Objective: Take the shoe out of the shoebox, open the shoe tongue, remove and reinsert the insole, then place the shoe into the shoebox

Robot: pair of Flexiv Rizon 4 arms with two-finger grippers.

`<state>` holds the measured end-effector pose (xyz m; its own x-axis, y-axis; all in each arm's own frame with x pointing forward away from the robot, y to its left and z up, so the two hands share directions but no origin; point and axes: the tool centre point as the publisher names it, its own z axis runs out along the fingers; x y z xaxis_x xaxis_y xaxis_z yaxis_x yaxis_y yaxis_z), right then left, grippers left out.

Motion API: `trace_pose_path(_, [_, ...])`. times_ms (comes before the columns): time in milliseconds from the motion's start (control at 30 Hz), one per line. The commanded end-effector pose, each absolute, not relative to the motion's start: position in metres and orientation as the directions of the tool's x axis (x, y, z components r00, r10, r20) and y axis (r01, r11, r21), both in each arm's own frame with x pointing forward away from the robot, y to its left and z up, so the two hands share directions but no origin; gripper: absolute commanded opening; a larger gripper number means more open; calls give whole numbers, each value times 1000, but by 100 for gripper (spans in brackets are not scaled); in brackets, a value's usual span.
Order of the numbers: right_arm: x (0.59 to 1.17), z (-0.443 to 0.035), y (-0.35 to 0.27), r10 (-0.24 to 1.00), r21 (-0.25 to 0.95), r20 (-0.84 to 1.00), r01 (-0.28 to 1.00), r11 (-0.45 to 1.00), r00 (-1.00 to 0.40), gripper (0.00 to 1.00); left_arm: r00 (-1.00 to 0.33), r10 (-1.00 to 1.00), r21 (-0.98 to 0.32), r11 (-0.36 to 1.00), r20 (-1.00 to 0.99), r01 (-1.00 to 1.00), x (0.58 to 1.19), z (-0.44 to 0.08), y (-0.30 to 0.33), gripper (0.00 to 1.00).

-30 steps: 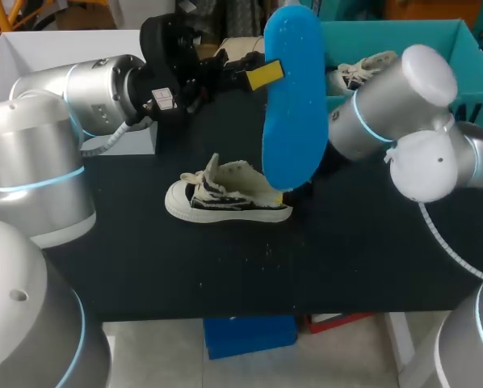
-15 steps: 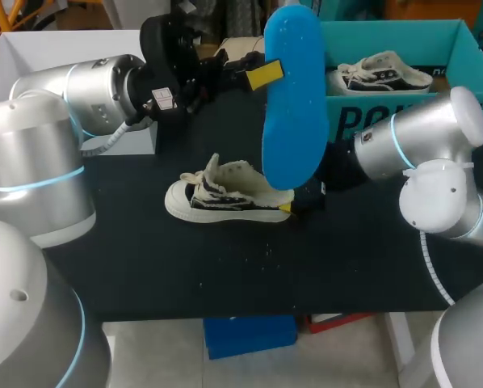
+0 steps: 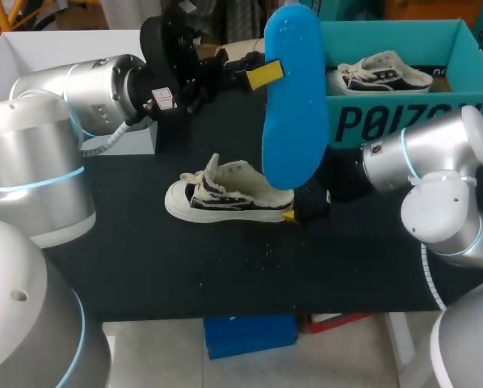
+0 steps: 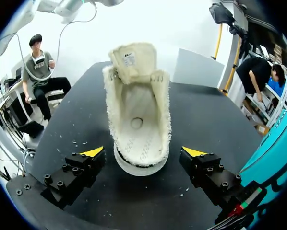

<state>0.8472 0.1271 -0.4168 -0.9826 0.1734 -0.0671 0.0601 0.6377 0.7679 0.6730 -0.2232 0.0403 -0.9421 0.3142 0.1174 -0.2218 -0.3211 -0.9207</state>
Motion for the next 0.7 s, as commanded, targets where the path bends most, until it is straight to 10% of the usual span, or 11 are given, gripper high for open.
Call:
trace_pose_path(33, [847,-421,129,177,771,-66,63,634,-982,100,-942,315,-921,-322,116,-220,673,39,-223,0])
trace_pose_path(367, [858,-394,122,129,742,-102,11,670,-986,100,-942,315,-921,-322,116,-220,673,39,-223,0])
trace_pose_path(700, [886,-360,132,-39,469,-84,-74,880,-996,100,-942,315,-921,-322,116,-220,673,39,-223,0])
